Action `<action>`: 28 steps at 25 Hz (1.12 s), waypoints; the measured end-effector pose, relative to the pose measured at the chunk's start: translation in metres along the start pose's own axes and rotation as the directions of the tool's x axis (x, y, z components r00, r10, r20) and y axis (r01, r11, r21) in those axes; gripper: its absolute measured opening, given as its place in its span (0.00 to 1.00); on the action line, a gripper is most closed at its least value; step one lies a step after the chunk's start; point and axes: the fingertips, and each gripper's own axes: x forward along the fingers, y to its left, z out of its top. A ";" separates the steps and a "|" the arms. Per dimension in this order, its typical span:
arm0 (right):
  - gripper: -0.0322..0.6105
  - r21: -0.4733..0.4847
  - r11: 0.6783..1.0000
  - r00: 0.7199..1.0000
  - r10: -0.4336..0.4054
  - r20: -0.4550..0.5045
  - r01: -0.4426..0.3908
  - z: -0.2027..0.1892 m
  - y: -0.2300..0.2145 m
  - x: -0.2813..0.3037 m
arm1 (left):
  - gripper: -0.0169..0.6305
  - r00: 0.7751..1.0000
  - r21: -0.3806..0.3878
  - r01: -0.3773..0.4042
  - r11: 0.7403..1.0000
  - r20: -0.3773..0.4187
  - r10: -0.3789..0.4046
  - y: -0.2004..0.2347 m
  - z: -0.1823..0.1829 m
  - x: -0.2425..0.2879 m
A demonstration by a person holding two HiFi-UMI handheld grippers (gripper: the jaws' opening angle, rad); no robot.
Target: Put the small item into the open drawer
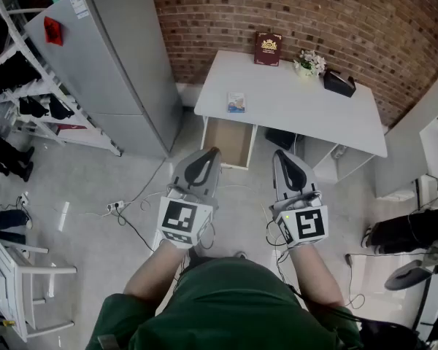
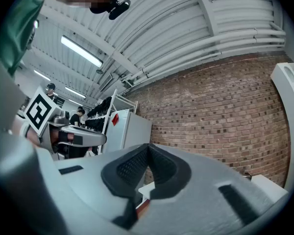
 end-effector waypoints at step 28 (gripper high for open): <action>0.06 0.075 0.997 0.998 -0.023 -0.058 0.027 -0.036 -0.040 -0.013 | 0.04 0.995 -0.046 0.017 0.999 -0.096 -0.022 -0.022 -0.040 0.031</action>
